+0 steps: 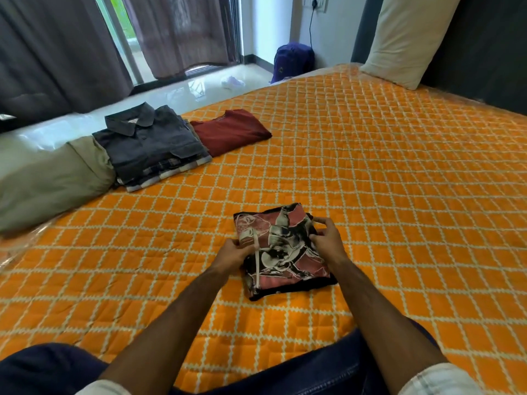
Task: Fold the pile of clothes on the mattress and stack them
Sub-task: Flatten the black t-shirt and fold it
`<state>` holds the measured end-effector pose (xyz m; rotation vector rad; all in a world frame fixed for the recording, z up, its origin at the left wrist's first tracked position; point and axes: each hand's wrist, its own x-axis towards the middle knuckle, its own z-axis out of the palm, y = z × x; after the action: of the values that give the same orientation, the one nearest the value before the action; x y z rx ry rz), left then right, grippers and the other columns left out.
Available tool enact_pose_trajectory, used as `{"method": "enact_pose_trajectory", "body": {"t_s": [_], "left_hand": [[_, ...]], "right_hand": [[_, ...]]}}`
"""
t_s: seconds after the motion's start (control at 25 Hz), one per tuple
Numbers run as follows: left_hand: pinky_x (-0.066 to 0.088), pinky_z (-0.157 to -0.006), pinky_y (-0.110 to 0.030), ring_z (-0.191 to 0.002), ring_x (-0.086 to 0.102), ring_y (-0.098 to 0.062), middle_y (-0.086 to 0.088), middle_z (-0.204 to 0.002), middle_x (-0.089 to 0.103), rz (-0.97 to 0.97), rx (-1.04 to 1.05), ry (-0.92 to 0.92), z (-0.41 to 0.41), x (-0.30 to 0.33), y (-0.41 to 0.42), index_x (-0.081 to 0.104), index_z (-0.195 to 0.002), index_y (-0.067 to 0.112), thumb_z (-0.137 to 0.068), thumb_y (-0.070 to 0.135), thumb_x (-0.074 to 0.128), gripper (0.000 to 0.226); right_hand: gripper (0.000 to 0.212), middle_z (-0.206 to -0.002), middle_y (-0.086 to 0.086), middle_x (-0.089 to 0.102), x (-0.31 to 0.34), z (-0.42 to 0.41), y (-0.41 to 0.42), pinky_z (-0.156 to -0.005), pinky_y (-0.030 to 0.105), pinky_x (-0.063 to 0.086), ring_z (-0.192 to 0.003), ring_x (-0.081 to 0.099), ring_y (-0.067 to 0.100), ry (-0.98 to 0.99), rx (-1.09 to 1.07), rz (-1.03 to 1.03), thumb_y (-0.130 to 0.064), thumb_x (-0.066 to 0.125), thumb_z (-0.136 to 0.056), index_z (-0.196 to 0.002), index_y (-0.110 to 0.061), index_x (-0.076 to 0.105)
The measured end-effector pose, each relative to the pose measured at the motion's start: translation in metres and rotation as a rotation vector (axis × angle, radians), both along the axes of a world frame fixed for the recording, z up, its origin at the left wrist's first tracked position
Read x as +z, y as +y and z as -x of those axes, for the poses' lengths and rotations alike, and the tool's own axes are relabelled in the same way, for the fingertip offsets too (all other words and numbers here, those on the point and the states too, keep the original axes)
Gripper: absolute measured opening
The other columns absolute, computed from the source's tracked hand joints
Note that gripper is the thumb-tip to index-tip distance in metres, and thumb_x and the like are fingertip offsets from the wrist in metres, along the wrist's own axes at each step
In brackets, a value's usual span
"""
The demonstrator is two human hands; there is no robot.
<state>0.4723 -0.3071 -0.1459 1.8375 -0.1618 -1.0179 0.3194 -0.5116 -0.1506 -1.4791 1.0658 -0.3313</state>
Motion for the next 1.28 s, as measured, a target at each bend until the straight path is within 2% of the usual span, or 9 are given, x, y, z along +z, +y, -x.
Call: {"method": "enact_pose_trajectory", "body": {"t_s": [0.24,0.32,0.44,0.64,0.72,0.8,0.88,1.04,1.28], "left_hand": [[0.05,-0.06,-0.028,-0.081,0.065,-0.019,-0.01,-0.102,0.066,0.137,0.063,-0.025,0.012,0.035,-0.024,0.056,-0.118,0.006,-0.09,0.011,0.068,0.031],[0.049,-0.061,-0.032,-0.076,0.062,-0.018,-0.008,-0.096,0.064,0.151,-0.005,-0.243,-0.007,0.079,-0.032,0.057,-0.111,0.01,-0.086,0.012,0.07,0.028],[0.049,-0.06,-0.032,-0.073,0.062,-0.015,0.003,-0.085,0.063,0.063,-0.36,-0.753,-0.04,0.154,-0.032,0.056,-0.106,0.016,-0.081,0.022,0.075,0.032],[0.05,-0.061,-0.032,-0.078,0.061,-0.014,0.009,-0.095,0.062,-0.099,-0.843,-1.525,-0.046,0.174,-0.019,0.054,-0.112,0.026,-0.087,0.029,0.066,0.028],[0.055,-0.069,-0.033,-0.08,0.061,-0.011,0.007,-0.1,0.063,-0.166,-0.97,-1.602,-0.027,0.13,-0.003,0.053,-0.114,0.028,-0.092,0.025,0.061,0.024],[0.052,-0.087,-0.039,-0.094,0.062,-0.015,0.004,-0.11,0.063,-0.195,-1.119,-1.486,0.0,0.073,0.025,0.05,-0.12,0.027,-0.096,0.028,0.056,0.025],[0.044,-0.099,-0.043,-0.109,0.057,-0.016,0.005,-0.12,0.058,-0.211,-1.151,-1.252,0.019,0.032,0.056,0.046,-0.127,0.031,-0.092,0.047,0.053,0.039],[0.047,-0.089,-0.039,-0.112,0.053,-0.021,0.005,-0.122,0.049,-0.314,-0.438,-1.126,-0.005,-0.003,0.075,0.055,-0.121,0.029,-0.086,0.054,0.065,0.044],[0.045,-0.088,-0.038,-0.117,0.056,-0.032,-0.016,-0.132,0.055,-0.101,0.142,-0.04,-0.045,0.01,0.066,0.041,-0.142,-0.006,-0.086,0.034,0.08,0.079]], "right_hand": [[0.047,-0.126,0.009,0.049,0.012,-0.008,0.016,-0.086,0.042,0.051,-0.112,0.052,0.03,0.473,0.278,0.74,-0.013,0.069,-0.09,-0.133,-0.021,0.051],[0.029,-0.11,0.009,0.06,0.048,-0.03,0.029,-0.082,0.043,0.053,-0.102,0.061,0.03,0.059,0.384,0.166,-0.036,0.059,-0.102,-0.124,-0.018,0.059],[0.079,-0.122,0.024,0.066,0.092,-0.064,0.038,-0.093,0.053,0.054,-0.108,0.067,0.041,-0.392,0.331,-0.66,-0.073,0.038,-0.096,-0.135,-0.006,0.058],[0.1,-0.143,0.026,0.054,0.103,-0.083,0.02,-0.115,0.063,0.034,-0.131,0.053,0.046,-0.541,0.286,-0.795,-0.086,0.035,-0.086,-0.145,-0.006,0.051],[0.096,-0.129,0.024,0.065,0.081,-0.07,0.015,-0.101,0.052,0.051,-0.114,0.066,0.039,-0.411,0.288,-0.708,-0.083,0.036,-0.088,-0.136,-0.003,0.059],[0.086,-0.098,0.015,0.071,0.046,-0.049,0.023,-0.068,0.037,0.056,-0.08,0.071,0.028,-0.176,0.304,-0.618,-0.081,0.049,-0.084,-0.12,-0.004,0.062],[0.072,-0.096,0.008,0.073,0.017,-0.032,0.042,-0.071,0.038,0.057,-0.084,0.071,0.025,0.013,0.29,-0.535,-0.075,0.054,-0.088,-0.114,-0.008,0.065],[0.046,-0.111,0.008,0.074,0.012,-0.035,0.063,-0.075,0.031,0.059,-0.096,0.074,0.023,0.019,0.233,-0.283,-0.044,0.065,-0.096,-0.125,-0.009,0.063],[0.046,-0.102,0.013,0.077,0.005,-0.042,0.068,-0.089,0.045,0.06,-0.093,0.075,0.03,0.074,0.214,-0.314,-0.025,0.082,-0.084,-0.12,-0.002,0.066]]}}
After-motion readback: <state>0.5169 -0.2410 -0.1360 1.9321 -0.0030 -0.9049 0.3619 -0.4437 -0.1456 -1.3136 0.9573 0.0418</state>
